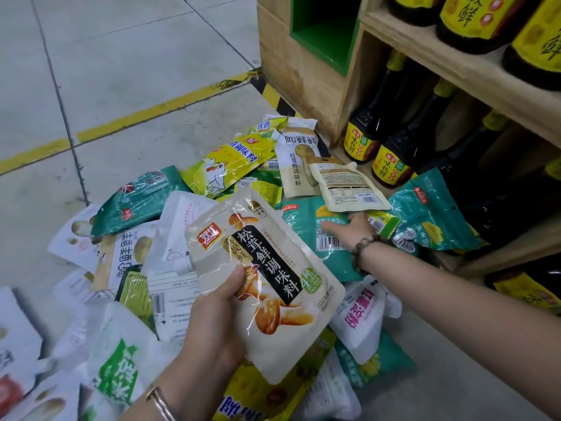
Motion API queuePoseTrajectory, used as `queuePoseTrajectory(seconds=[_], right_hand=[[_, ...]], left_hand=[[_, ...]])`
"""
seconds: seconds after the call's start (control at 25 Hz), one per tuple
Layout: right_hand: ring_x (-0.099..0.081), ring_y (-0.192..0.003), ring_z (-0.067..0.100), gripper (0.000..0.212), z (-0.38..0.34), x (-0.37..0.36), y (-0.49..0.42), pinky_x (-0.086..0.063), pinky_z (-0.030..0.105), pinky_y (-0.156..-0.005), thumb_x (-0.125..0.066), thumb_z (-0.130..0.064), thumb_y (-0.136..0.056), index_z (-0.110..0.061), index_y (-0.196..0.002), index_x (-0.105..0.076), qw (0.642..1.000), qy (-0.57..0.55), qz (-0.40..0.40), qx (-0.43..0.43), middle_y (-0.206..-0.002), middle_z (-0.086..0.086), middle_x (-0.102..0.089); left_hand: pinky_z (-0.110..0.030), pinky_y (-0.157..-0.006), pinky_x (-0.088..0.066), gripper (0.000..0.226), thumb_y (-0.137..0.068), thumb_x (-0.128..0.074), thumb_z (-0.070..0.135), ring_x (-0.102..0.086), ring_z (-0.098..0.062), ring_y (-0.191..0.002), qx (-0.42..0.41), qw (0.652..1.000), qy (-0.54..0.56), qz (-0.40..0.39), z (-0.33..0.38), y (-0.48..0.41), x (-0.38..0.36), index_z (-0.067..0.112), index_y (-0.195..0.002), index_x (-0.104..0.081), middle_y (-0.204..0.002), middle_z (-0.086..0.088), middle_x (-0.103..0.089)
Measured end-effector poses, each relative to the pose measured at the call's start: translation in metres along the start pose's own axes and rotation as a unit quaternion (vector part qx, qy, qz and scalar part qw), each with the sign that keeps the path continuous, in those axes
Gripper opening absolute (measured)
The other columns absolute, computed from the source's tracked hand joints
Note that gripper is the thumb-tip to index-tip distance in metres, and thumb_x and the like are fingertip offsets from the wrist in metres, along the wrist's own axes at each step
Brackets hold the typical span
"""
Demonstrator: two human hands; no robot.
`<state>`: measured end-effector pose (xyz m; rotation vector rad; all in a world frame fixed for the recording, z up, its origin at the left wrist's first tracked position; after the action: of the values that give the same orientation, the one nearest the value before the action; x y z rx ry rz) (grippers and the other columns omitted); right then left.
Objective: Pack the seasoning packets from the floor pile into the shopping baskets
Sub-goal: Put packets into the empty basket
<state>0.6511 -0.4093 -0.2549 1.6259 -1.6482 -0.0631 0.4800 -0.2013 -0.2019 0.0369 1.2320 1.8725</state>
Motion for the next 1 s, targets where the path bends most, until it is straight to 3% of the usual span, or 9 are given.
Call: queuePoseTrajectory(seconds=[0.12,0.24,0.32,0.4,0.44,0.56,0.72,0.84,1.0], right_hand=[[-0.043,-0.126,0.032,0.082,0.009,-0.009,-0.002,-0.039,0.04,-0.095,-0.064,-0.052,-0.079,-0.007,-0.14,-0.034,0.997,-0.006,-0.002,-0.075,-0.14,0.013,-0.044],[-0.05,-0.116,0.029,0.065,0.001,-0.015,-0.004,-0.04,0.032,-0.082,-0.066,-0.034,-0.084,0.0,-0.134,-0.042,0.999,0.0,-0.01,-0.052,-0.132,0.015,-0.051],[-0.056,-0.101,0.023,0.045,-0.007,-0.01,-0.001,-0.04,0.028,-0.076,-0.063,-0.024,-0.086,0.006,-0.12,-0.055,1.0,-0.003,-0.021,0.013,-0.109,0.018,-0.06],[-0.052,-0.077,0.019,0.034,0.002,0.006,0.013,-0.035,0.027,-0.065,-0.061,-0.019,-0.087,0.013,-0.101,-0.06,0.998,-0.027,-0.013,0.064,-0.081,0.024,-0.056],[-0.051,-0.073,0.019,0.031,0.015,0.016,0.021,-0.037,0.028,-0.064,-0.061,-0.017,-0.088,0.013,-0.095,-0.061,0.996,-0.054,-0.009,0.072,-0.077,0.026,-0.056],[-0.06,-0.077,0.026,0.011,0.058,0.046,0.043,-0.05,0.044,-0.076,-0.059,-0.014,-0.089,-0.003,-0.088,-0.063,0.98,-0.194,-0.018,0.044,-0.082,0.017,-0.064],[-0.069,-0.068,0.019,0.013,0.091,0.08,0.061,-0.057,0.033,-0.058,-0.049,-0.009,-0.089,-0.009,-0.097,-0.059,0.919,-0.394,-0.028,-0.01,-0.079,0.005,-0.072],[-0.07,-0.07,0.019,0.018,0.104,0.101,0.08,-0.057,0.031,-0.059,-0.045,-0.006,-0.087,-0.007,-0.099,-0.058,0.897,-0.441,-0.003,-0.009,-0.082,0.004,-0.073],[-0.07,-0.07,0.019,0.021,0.118,0.125,0.14,-0.057,0.031,-0.059,-0.038,0.001,-0.092,-0.005,-0.103,-0.055,0.88,-0.469,0.05,-0.053,-0.081,0.004,-0.073]], left_hand=[[-0.053,-0.083,-0.052,0.044,-0.077,-0.061,0.022,-0.067,-0.041,-0.096,0.007,1.0,-0.003,0.003,-0.002,-0.001,0.0,0.008,-0.119,-0.062,-0.108,-0.02,-0.069],[-0.049,-0.076,-0.054,0.043,-0.078,-0.06,0.02,-0.068,-0.04,-0.094,0.016,1.0,-0.006,-0.009,-0.005,-0.002,-0.006,0.009,-0.119,-0.062,-0.106,-0.019,-0.07],[-0.045,-0.066,-0.057,0.042,-0.071,-0.062,0.018,-0.07,-0.037,-0.086,0.006,1.0,-0.019,-0.014,-0.005,-0.005,-0.01,0.008,-0.112,-0.064,-0.098,-0.017,-0.072],[-0.04,-0.059,-0.057,0.041,-0.068,-0.062,0.018,-0.071,-0.034,-0.079,0.003,0.999,-0.036,-0.025,-0.005,-0.006,-0.015,0.008,-0.107,-0.065,-0.089,-0.015,-0.072],[-0.039,-0.058,-0.057,0.042,-0.068,-0.063,0.019,-0.07,-0.035,-0.078,0.013,0.998,-0.044,-0.035,-0.006,-0.007,-0.019,0.007,-0.108,-0.065,-0.088,-0.016,-0.072],[-0.039,-0.056,-0.057,0.047,-0.069,-0.062,0.019,-0.07,-0.037,-0.081,0.032,0.996,-0.066,-0.055,-0.011,-0.014,-0.027,0.005,-0.113,-0.065,-0.098,-0.021,-0.071],[-0.047,-0.063,-0.059,0.042,-0.073,-0.06,0.021,-0.069,-0.04,-0.086,0.051,0.99,-0.115,-0.069,-0.021,-0.026,-0.034,0.009,-0.113,-0.066,-0.102,-0.021,-0.07],[-0.042,-0.057,-0.058,0.034,-0.071,-0.061,0.023,-0.071,-0.034,-0.074,0.05,0.985,-0.161,-0.048,-0.029,-0.025,-0.035,0.01,-0.101,-0.067,-0.085,-0.015,-0.073],[-0.031,-0.052,-0.056,0.041,-0.068,-0.06,0.022,-0.072,-0.023,-0.07,0.066,0.974,-0.214,-0.044,-0.029,0.01,-0.053,0.015,-0.109,-0.065,-0.084,-0.007,-0.074]])
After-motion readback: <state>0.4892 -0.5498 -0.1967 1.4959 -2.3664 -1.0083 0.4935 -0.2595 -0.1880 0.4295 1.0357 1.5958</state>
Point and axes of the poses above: each hand's wrist, its own y-axis away from the middle knuckle, its own x-axis out of the back of the hand, z = x × y, the point moved 9 cm from there along -y, towards the middle knuckle
